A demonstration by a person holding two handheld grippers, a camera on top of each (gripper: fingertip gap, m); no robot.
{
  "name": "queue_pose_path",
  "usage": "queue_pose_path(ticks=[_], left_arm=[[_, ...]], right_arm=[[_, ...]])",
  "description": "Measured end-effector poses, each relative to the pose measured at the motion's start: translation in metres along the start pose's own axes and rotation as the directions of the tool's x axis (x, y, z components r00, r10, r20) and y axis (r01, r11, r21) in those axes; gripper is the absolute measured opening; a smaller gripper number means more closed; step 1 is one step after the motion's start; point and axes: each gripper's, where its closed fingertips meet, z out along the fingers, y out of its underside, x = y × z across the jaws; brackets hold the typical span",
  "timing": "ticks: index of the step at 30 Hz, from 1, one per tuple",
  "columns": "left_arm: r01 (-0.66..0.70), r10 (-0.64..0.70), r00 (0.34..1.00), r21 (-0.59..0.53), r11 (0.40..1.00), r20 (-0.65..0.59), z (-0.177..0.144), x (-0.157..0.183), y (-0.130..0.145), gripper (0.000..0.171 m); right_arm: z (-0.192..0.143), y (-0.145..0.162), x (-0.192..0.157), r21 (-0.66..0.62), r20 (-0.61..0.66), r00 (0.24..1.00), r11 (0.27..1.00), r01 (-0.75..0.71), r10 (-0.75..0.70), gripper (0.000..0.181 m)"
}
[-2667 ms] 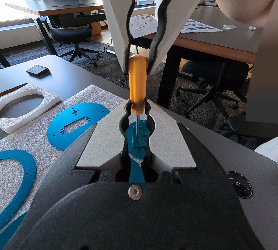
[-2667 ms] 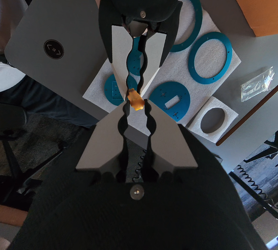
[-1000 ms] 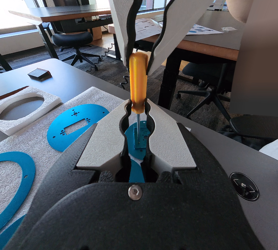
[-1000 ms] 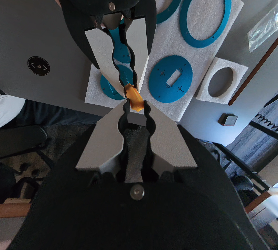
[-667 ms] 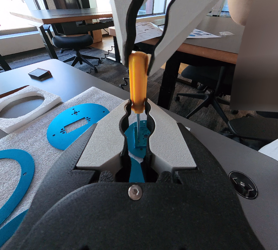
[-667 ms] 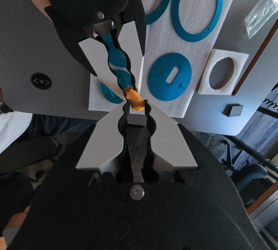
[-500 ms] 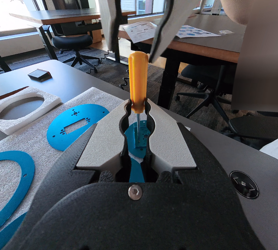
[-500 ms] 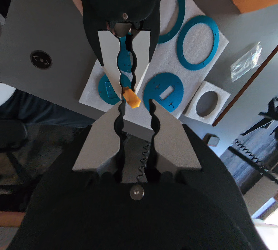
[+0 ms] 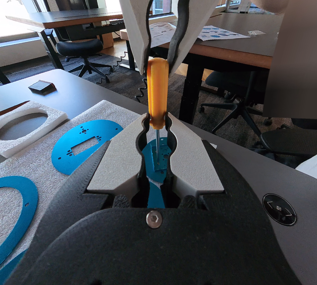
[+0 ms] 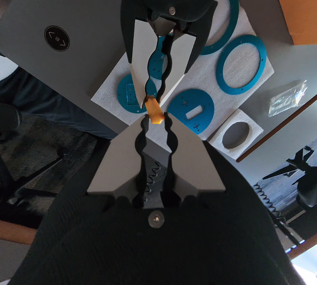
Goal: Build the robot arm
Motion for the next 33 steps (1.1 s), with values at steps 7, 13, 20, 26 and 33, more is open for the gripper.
queue_pose_path(ticks=[7,13,20,26,33], left_arm=[[-0.004,0.004,1.0,0.005,1.0,-0.001,0.0004,0.0003,0.0002,0.015],[-0.009,0.009,1.0,0.011,1.0,0.002,-0.0002,0.0012,0.0003,0.015],[-0.013,0.013,1.0,0.017,1.0,0.007,-0.0004,0.001,0.0,0.015],[-0.011,0.01,1.0,0.023,1.0,0.005,0.0001,0.0011,-0.0002,0.015],[-0.001,0.001,1.0,0.026,1.0,-0.002,0.0001,0.0012,0.0001,0.016]], right_arm=[[-0.0002,0.0038,-0.0007,-0.119,-0.041,0.98,0.973,-0.197,0.193,0.016],[-0.0004,0.0031,-0.0018,-0.195,-0.075,0.983,0.964,-0.182,0.17,0.016],[-0.0003,0.0032,-0.0015,-0.232,-0.069,0.988,0.96,-0.153,0.141,0.016],[-0.0003,0.004,-0.0017,-0.244,-0.066,0.989,0.959,-0.146,0.134,0.016],[-0.0002,0.0039,-0.0014,-0.257,-0.066,0.991,0.958,-0.126,0.112,0.016]])
